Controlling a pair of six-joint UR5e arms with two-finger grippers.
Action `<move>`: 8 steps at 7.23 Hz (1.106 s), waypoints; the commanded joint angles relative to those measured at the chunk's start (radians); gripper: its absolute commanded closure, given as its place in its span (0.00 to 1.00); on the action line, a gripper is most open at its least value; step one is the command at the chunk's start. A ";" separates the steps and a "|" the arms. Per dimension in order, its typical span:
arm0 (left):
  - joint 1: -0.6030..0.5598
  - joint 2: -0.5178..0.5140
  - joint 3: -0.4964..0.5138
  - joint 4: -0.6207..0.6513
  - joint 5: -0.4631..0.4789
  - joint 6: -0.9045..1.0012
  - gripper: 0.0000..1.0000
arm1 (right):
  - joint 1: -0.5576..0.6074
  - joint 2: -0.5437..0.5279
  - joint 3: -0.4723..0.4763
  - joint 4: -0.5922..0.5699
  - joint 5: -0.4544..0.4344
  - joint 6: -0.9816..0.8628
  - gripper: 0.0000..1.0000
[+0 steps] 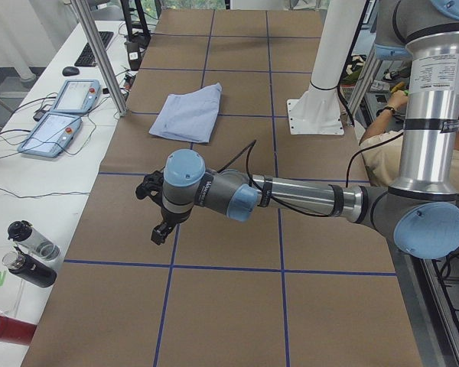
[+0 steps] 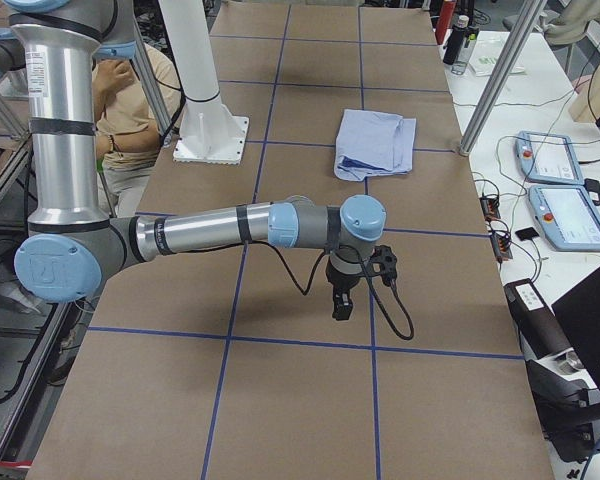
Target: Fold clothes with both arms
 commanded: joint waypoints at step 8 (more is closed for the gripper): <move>0.000 -0.002 0.006 0.000 -0.002 -0.002 0.00 | 0.000 -0.043 -0.141 0.336 0.041 0.198 0.00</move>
